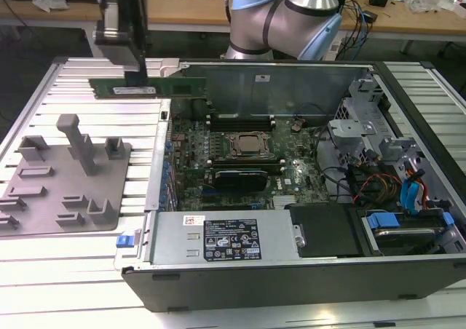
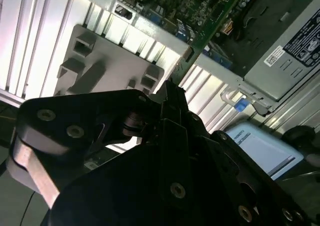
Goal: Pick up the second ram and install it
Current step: 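Pick up the second ram and move it above second insertion slot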
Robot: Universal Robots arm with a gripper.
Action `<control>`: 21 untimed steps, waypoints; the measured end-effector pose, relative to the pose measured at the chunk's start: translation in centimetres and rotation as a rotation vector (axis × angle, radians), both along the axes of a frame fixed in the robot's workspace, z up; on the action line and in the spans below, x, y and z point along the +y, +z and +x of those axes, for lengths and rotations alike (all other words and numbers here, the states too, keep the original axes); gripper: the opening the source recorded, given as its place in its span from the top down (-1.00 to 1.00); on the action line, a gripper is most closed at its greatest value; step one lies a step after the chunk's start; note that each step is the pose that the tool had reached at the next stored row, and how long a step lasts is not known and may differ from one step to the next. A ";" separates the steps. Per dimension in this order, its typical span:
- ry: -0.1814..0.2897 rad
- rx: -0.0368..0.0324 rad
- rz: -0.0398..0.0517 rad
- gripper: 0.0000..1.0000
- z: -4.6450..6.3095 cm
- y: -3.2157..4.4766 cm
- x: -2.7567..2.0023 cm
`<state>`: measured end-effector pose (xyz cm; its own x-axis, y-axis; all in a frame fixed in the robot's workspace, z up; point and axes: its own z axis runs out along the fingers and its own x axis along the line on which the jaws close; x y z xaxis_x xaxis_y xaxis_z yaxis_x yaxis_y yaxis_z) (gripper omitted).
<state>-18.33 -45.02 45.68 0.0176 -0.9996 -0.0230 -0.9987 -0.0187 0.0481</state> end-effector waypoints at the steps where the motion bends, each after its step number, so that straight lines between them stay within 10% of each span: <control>1: 0.000 0.0000 0.0001 0.82 0.8 -0.03 0.00; 12: 0.000 0.0035 0.0001 0.82 7.4 -1.44 0.00; 21: 0.000 0.0049 0.0002 0.82 10.2 -2.91 0.23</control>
